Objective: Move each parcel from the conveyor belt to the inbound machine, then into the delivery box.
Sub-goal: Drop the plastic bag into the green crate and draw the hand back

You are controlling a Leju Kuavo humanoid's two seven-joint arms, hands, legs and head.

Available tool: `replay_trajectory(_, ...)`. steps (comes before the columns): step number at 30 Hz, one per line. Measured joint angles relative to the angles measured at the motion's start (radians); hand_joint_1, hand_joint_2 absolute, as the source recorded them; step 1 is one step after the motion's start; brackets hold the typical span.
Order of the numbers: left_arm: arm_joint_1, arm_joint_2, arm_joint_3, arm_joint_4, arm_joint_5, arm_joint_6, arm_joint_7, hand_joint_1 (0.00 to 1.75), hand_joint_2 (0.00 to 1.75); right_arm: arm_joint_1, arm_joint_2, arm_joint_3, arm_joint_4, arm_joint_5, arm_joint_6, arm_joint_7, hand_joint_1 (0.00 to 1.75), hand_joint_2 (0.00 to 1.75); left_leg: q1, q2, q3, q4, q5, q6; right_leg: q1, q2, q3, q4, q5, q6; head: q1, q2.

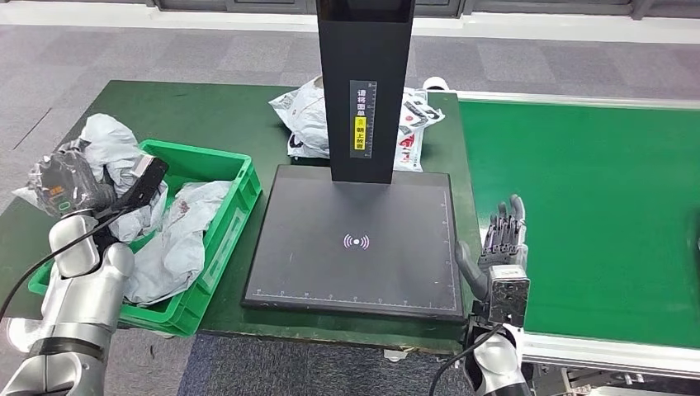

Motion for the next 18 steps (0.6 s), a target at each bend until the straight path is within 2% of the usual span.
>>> replay_trajectory(1, -0.009, 0.009, -0.005, 0.028, -0.001, -0.075, 0.009, 0.21, 1.75, 0.0, -0.001, 0.0, -0.003, 0.0, 0.004, 0.004, 0.0, 1.75, 0.0, 0.0, 0.0, 0.0, 0.0, 0.0, 0.0, 0.0, 0.0, 0.0, 0.0, 0.0, 0.0, 0.0)
replay_trajectory(2, -0.02, 0.018, -0.012, 0.061, 0.002, -0.15, 0.008, 0.0, 1.75, 0.0, -0.002, -0.002, -0.006, 0.0, 0.009, 0.008, 0.0, 1.75, 0.0, 0.0, 0.0, 0.0, 0.0, 0.0, 0.0, 0.0, 0.0, 0.0, 0.0, 0.0, 0.0, 0.0)
replay_trajectory(5, -0.058, 0.029, -0.031, 0.171, 0.046, -0.283, -0.041, 0.0, 1.75, 0.001, -0.006, -0.008, -0.017, 0.006, 0.025, 0.024, 0.0, 1.75, 0.0, 0.0, 0.0, 0.0, 0.0, 0.0, 0.0, 0.0, 0.0, 0.0, 0.001, 0.0, 0.0, 0.0)
replay_trajectory(9, -0.11, 0.027, -0.039, 0.293, 0.105, -0.325, -0.077, 0.0, 1.75, 0.008, -0.011, -0.01, -0.03, 0.019, 0.039, 0.048, 0.0, 1.75, 0.0, 0.0, 0.0, 0.001, 0.0, 0.0, 0.001, 0.0, 0.0, 0.0, 0.001, -0.001, 0.0, 0.0)
replay_trajectory(12, -0.141, 0.025, -0.04, 0.349, 0.121, -0.322, -0.078, 0.0, 1.75, 0.014, -0.012, -0.01, -0.036, 0.031, 0.045, 0.066, 0.0, 1.75, 0.0, 0.0, 0.0, 0.001, 0.0, 0.0, 0.001, 0.0, 0.0, 0.0, 0.001, -0.001, 0.0, 0.0)
replay_trajectory(15, -0.176, 0.02, -0.041, 0.405, 0.163, -0.282, -0.081, 0.0, 1.75, 0.016, -0.012, -0.01, -0.039, 0.057, 0.06, 0.101, 0.0, 1.75, 0.0, 0.0, 0.0, 0.001, 0.0, 0.0, 0.002, 0.0, 0.0, 0.0, 0.001, -0.001, 0.0, 0.0)
replay_trajectory(18, -0.208, 0.011, -0.029, 0.453, 0.291, -0.223, -0.149, 0.0, 1.75, 0.017, -0.012, -0.01, -0.039, 0.078, 0.071, 0.126, 0.0, 1.75, 0.0, 0.0, 0.0, 0.001, 0.001, -0.001, 0.002, 0.0, 0.0, 0.0, 0.001, -0.001, 0.0, 0.0)
